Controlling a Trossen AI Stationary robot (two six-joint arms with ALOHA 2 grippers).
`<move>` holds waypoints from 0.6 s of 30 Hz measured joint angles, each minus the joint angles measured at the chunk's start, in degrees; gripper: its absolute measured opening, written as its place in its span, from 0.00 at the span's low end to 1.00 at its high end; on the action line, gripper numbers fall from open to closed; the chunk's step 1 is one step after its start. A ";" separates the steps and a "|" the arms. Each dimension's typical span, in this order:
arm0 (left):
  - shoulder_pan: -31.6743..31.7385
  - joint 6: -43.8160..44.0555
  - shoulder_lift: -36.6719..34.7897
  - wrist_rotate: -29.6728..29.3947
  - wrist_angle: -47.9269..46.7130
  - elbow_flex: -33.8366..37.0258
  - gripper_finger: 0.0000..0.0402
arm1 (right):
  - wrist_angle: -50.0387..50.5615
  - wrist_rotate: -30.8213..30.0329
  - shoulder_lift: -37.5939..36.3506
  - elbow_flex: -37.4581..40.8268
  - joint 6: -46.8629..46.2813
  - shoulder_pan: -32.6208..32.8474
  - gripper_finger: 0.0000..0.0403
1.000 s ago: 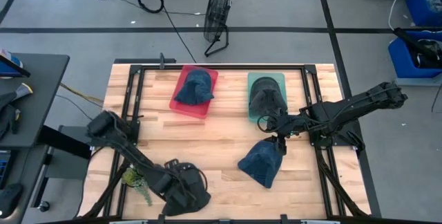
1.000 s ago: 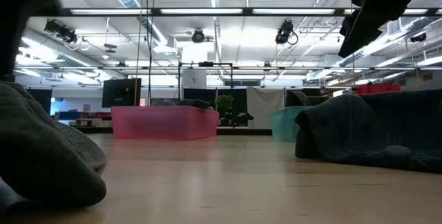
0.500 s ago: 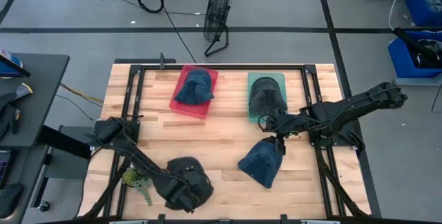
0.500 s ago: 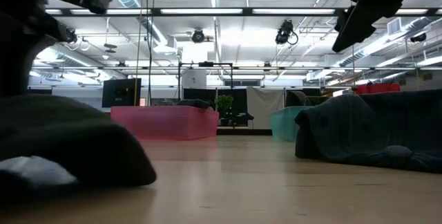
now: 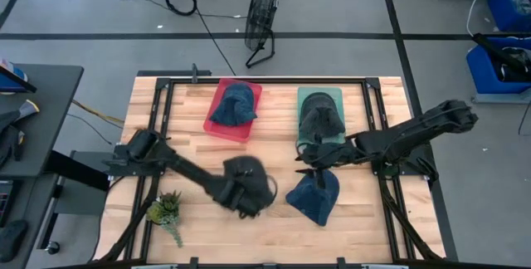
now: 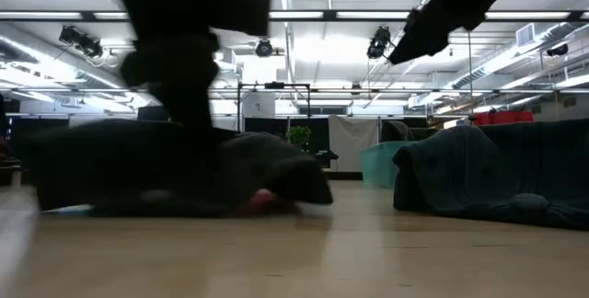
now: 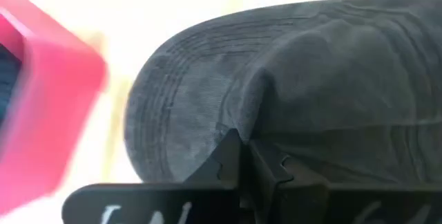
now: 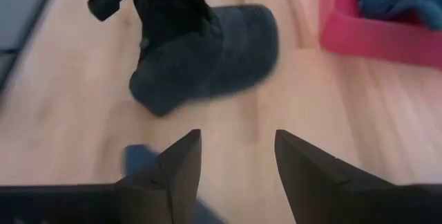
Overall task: Pick & Place hat
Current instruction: Put the black cap into the blue bin
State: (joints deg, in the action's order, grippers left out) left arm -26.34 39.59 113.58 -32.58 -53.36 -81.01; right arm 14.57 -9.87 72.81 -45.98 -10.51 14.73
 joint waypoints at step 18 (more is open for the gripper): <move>8.53 -20.93 -0.11 -11.79 12.75 -11.25 0.06 | -13.78 -8.96 4.24 -0.02 15.63 0.02 0.47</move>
State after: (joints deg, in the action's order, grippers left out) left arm -17.81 18.67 113.47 -44.37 -40.60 -92.27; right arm 0.79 -18.83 77.04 -46.00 5.12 14.75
